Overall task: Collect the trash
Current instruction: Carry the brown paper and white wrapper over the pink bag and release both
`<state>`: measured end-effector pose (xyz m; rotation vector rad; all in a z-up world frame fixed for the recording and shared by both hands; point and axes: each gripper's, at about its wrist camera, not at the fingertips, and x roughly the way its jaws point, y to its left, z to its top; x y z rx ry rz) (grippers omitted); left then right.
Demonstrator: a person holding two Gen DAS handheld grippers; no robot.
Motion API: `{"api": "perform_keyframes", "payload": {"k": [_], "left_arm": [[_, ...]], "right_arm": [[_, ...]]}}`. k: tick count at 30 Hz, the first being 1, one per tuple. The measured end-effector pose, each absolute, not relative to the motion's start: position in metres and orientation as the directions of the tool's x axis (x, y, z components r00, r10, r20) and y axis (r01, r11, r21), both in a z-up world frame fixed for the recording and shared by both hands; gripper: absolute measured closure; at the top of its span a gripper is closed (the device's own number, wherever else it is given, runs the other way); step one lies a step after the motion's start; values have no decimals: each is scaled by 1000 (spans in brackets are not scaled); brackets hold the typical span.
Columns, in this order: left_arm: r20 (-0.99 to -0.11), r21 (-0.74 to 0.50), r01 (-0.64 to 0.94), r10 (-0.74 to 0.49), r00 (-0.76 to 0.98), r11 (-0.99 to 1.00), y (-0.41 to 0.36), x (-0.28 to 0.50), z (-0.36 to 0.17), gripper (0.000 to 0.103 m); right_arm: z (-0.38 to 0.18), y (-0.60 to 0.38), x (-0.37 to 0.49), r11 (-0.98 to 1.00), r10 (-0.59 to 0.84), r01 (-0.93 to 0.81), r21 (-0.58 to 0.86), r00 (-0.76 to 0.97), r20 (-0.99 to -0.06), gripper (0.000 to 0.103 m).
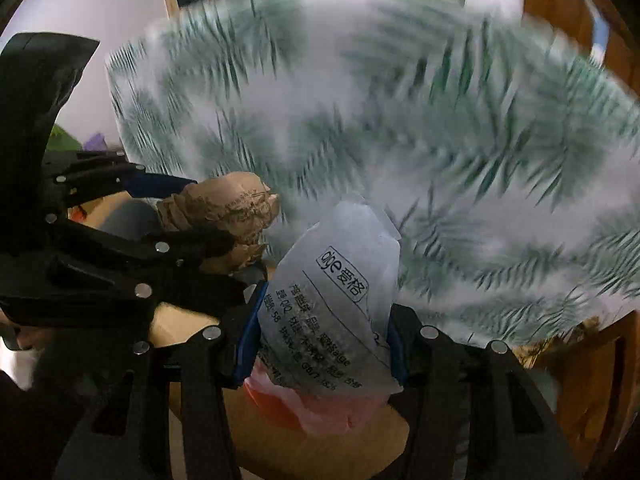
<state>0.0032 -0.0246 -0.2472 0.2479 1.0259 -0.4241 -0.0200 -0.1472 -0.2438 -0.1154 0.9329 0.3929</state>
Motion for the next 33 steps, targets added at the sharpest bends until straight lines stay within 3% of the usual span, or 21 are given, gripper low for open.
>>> {"api": "perform_keyframes", "payload": {"k": [7,13,26,33], "left_arm": [[-946,-8,437,-149,289,900,-24,25,-346,46],[-971,-20,426,-119,206,904,-24,35,-389,46],[-988,-24,428,-86,127,903,-37,56,-424,42],[-990,-43,438,-97,102,898,-43,58,-429,38]], "right_arm": [[-328,-144,5,923,256,-369,105,387,-886,53],[-370,-143,21,924,252,-355,139,295,-922,53],[-402,-135,39,921,234,-358,150,203,-951,52],[-412,-134,42,926,218,-350,141,192,-957,43]]}}
